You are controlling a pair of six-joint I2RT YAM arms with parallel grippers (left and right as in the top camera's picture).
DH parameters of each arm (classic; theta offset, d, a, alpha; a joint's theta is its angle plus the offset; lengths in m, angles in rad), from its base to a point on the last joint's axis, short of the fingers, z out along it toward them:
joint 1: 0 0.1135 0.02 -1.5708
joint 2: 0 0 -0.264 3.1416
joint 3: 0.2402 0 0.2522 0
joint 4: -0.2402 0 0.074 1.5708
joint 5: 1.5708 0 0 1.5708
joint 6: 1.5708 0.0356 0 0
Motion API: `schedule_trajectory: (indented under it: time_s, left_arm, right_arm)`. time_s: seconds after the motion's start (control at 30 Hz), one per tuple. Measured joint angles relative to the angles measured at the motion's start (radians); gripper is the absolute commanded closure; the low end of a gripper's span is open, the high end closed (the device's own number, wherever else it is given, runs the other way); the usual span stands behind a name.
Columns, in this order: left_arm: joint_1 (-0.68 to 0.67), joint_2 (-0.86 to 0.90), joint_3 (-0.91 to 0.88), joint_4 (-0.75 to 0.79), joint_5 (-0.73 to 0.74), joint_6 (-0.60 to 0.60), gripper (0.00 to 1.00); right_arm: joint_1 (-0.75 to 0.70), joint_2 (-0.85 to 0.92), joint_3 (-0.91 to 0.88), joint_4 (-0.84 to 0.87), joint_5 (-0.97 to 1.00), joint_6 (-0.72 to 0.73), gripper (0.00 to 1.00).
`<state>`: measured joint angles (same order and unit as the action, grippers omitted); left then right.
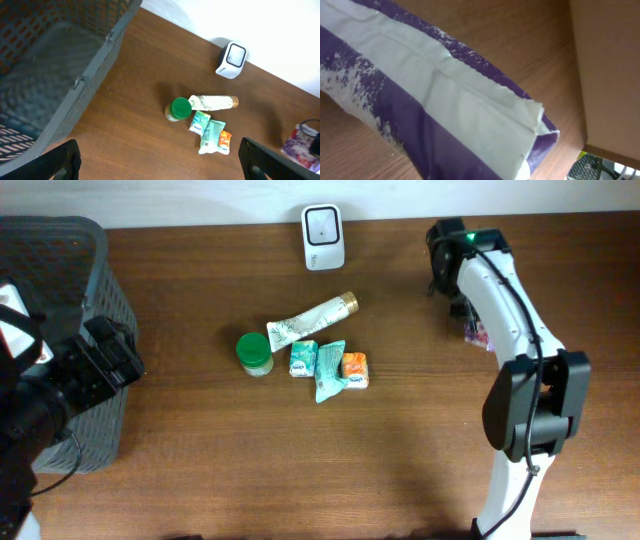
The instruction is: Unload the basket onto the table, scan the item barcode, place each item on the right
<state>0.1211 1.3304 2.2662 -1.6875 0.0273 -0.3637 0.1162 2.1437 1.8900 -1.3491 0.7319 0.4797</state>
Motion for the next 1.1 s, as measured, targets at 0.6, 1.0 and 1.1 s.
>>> schedule_trajectory:
  time_s: [0.6, 1.0, 1.1]
  left_arm:
    - [0.000, 0.000, 0.000, 0.000, 0.000, 0.000, 0.01]
    - [0.000, 0.000, 0.000, -0.001, 0.000, 0.000, 0.01]
    - [0.000, 0.000, 0.000, 0.000, 0.000, 0.000, 0.01]
  right_arm:
    - [0.148, 0.031, 0.305, -0.111, -0.447, -0.184, 0.01]
    - [-0.343, 0.034, -0.171, 0.220, -1.317, -0.439, 0.28]
    - [-0.329, 0.036, -0.336, 0.410, -1.379, -0.373, 0.72]
